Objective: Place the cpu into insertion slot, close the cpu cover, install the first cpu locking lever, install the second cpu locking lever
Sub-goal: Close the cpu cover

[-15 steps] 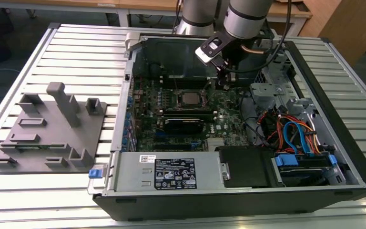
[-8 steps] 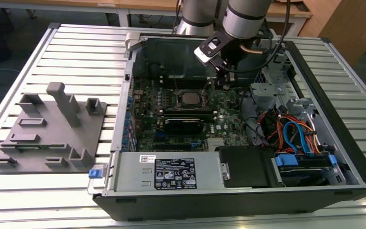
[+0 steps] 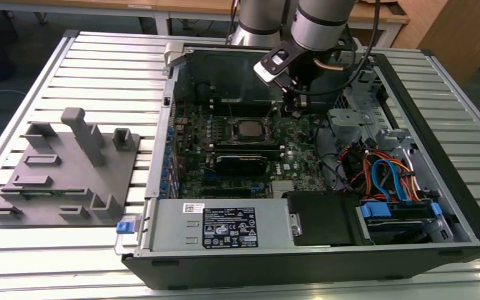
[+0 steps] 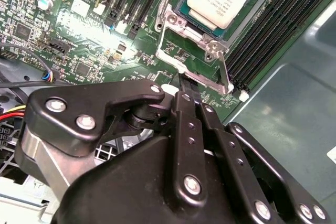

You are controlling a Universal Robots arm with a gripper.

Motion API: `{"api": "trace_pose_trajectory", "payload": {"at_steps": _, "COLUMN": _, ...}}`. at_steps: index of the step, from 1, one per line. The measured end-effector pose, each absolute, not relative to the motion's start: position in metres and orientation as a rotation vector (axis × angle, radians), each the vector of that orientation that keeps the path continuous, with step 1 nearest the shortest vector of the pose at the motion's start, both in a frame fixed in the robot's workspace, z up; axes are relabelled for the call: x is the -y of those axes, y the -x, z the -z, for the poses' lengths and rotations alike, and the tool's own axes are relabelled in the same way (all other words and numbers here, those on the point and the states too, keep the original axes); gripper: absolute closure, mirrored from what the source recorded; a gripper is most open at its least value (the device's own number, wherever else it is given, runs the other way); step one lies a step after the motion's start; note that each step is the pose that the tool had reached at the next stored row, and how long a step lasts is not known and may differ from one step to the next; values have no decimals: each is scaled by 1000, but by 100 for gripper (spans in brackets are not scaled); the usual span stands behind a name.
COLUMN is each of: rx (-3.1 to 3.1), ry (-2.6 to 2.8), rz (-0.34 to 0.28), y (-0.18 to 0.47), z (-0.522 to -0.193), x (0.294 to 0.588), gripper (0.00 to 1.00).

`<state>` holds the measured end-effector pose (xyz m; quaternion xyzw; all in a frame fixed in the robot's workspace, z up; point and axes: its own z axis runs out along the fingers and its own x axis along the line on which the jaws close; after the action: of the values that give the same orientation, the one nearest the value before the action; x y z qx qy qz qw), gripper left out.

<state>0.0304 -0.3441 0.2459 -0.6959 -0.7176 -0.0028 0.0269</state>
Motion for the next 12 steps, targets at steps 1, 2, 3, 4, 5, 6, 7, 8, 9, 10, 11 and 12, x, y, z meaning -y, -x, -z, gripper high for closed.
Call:
{"api": "trace_pose_trajectory", "payload": {"at_steps": 1, "rx": 2217, "ry": 2149, "rz": 9, "y": -30, "z": -246, "x": 344, "gripper": 89}}
{"api": "trace_pose_trajectory", "payload": {"at_steps": 2, "rx": 2217, "ry": 2149, "rz": 9, "y": -30, "z": -246, "x": 344, "gripper": 89}}
{"api": "trace_pose_trajectory", "payload": {"at_steps": 3, "rx": 2217, "ry": 2149, "rz": 9, "y": -30, "z": -246, "x": 344, "gripper": 89}}
{"api": "trace_pose_trajectory", "payload": {"at_steps": 4, "rx": 2217, "ry": 2150, "rz": 9, "y": -30, "z": -246, "x": 344, "gripper": 89}}
{"api": "trace_pose_trajectory", "payload": {"at_steps": 5, "rx": 2217, "ry": 2149, "rz": 9, "y": -30, "z": -246, "x": 344, "gripper": 89}}
{"api": "trace_pose_trajectory", "payload": {"at_steps": 6, "rx": 2217, "ry": 2149, "rz": 9, "y": -29, "z": -246, "x": 344, "gripper": 89}}
{"api": "trace_pose_trajectory", "payload": {"at_steps": 7, "rx": 2217, "ry": 2150, "rz": 9, "y": -29, "z": -246, "x": 344, "gripper": 89}}
{"api": "trace_pose_trajectory", "payload": {"at_steps": 8, "rx": 2217, "ry": 2149, "rz": 9, "y": -29, "z": -246, "x": 344, "gripper": 89}}
{"api": "trace_pose_trajectory", "payload": {"at_steps": 9, "rx": 2217, "ry": 2149, "rz": 9, "y": -29, "z": -246, "x": 344, "gripper": 89}}
{"api": "trace_pose_trajectory", "payload": {"at_steps": 10, "rx": 2217, "ry": 2149, "rz": 9, "y": -28, "z": -246, "x": 344, "gripper": 89}}
{"api": "trace_pose_trajectory", "payload": {"at_steps": 11, "rx": 2217, "ry": 2149, "rz": 9, "y": -28, "z": -246, "x": 344, "gripper": 89}}
{"api": "trace_pose_trajectory", "payload": {"at_steps": 12, "rx": 2217, "ry": 2149, "rz": 9, "y": -27, "z": -246, "x": 344, "gripper": 89}}
